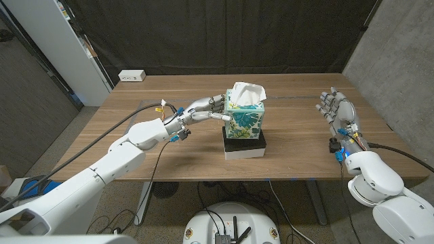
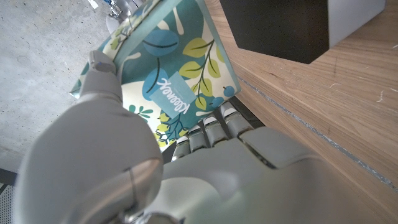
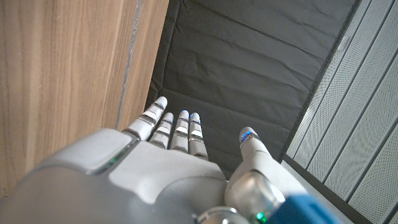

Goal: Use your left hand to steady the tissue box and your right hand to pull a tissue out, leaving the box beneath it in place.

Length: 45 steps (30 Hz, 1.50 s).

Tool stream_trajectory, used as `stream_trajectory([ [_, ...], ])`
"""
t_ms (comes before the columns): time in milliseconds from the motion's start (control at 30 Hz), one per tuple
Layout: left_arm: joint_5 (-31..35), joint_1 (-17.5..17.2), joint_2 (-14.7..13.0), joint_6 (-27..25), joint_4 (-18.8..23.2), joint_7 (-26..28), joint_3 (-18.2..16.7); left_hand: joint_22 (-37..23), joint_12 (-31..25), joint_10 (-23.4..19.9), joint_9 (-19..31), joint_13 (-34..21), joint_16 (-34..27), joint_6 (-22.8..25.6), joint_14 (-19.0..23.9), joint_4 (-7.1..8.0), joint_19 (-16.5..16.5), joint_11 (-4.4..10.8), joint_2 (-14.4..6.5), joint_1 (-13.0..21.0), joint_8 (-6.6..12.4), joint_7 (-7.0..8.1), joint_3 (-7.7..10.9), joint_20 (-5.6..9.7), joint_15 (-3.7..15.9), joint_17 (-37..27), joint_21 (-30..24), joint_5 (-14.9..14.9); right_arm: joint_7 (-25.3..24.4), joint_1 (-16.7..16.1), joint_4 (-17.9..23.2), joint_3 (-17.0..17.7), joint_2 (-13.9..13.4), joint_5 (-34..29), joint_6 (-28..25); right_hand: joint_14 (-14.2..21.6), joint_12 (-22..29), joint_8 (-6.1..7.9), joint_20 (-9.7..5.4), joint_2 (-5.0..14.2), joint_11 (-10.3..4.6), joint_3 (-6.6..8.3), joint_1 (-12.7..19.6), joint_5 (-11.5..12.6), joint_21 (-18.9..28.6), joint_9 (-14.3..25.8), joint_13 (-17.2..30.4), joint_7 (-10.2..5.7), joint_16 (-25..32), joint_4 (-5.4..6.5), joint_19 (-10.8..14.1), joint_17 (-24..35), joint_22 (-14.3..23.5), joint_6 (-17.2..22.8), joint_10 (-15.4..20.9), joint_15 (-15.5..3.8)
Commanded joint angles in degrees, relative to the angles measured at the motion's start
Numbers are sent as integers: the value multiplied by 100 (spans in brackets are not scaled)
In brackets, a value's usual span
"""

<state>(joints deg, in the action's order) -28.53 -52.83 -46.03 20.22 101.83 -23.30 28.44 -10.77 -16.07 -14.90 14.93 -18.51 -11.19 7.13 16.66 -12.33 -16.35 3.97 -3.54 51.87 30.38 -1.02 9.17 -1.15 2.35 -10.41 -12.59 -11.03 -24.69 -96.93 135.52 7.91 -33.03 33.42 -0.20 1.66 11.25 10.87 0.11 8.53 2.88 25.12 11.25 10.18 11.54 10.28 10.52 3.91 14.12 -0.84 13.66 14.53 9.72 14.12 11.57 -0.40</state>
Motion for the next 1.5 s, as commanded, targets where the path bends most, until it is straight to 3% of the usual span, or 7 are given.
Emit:
stream_trajectory([
  [33, 79, -47, -13, -31, 89, 91, 3, -18, 37, -28, 244, -21, 23, 32, -21, 311, -10, -21, -318, 139, 38, 27, 379, 36, 214, -1, -2, -40, 40, -167, 396, 287, 69, -81, -245, 45, 0, 1, 8, 98, 29, -8, -68, -14, 23, 6, 25, 52, 6, 34, 32, 18, 19, -3, 11, 26],
  [900, 124, -93, -22, -38, 196, 142, 22, -18, 49, -37, 254, -49, 21, 34, -17, 309, -11, -15, -316, 121, 55, 25, 428, 43, 216, 0, -4, -39, 211, -370, 874, 598, 349, -552, -550, 48, -4, 0, 26, 84, 36, -20, -106, -17, 14, 6, 25, 66, 10, 58, 44, 34, 20, -5, 8, 38],
  [1033, 101, -101, -14, -37, 196, 140, 23, -18, 52, -37, 255, -54, 22, 32, -22, 312, -10, -21, -327, 119, 58, 21, 440, 44, 217, -2, -4, -40, 377, -447, 980, 777, 212, -647, -753, 48, -1, 1, 24, 83, 29, -22, -111, -18, 12, 6, 25, 63, 11, 61, 46, 37, 20, -2, 15, 27],
  [1133, -163, -73, -13, -111, 183, -51, 39, -18, 50, -48, 256, -57, 20, 31, -19, 313, -11, -22, -332, 116, 59, 21, 448, 46, 216, -3, -5, -40, 537, -498, 1019, 918, 47, -960, -817, 23, -5, 0, 20, 80, 19, -16, -101, -14, 5, 6, 25, 61, -2, 49, 36, 34, 20, -5, 6, -14],
  [1200, 89, -90, -23, -63, 211, 123, 20, -18, 50, -49, 257, -59, 22, 29, -24, 313, -11, -22, -336, 117, 59, 25, 454, 45, 217, -3, -5, -41, 771, -519, 985, 1040, -102, -1169, -788, -26, -15, -6, 10, 83, -39, 4, -67, -6, -20, 5, 24, 36, -29, 17, -18, 24, 19, -20, -17, -59],
  [1267, -68, -53, -3, -122, 162, 12, 41, -18, 54, -42, 258, -61, 21, 25, -22, 312, -6, -22, -341, 119, 59, 21, 461, 44, 214, -3, -4, -42, 782, -479, 1051, 1030, -103, -1256, -929, -32, -15, -7, 11, 87, -52, 11, -56, -4, -26, 4, 24, 21, -33, 8, -32, 21, 19, -25, -19, -73],
  [1500, -50, -23, 3, -89, 122, -12, 39, -19, 59, -39, 260, -67, 20, 22, -22, 311, -7, -28, -352, 121, 61, 13, 479, 45, 214, -4, -5, -43, 533, -418, 1238, 815, -282, -2589, -1220, -40, -20, -11, -16, 101, -95, 37, -19, 3, -39, 4, 23, -17, -43, -22, -63, 12, 18, -40, -32, -114],
])
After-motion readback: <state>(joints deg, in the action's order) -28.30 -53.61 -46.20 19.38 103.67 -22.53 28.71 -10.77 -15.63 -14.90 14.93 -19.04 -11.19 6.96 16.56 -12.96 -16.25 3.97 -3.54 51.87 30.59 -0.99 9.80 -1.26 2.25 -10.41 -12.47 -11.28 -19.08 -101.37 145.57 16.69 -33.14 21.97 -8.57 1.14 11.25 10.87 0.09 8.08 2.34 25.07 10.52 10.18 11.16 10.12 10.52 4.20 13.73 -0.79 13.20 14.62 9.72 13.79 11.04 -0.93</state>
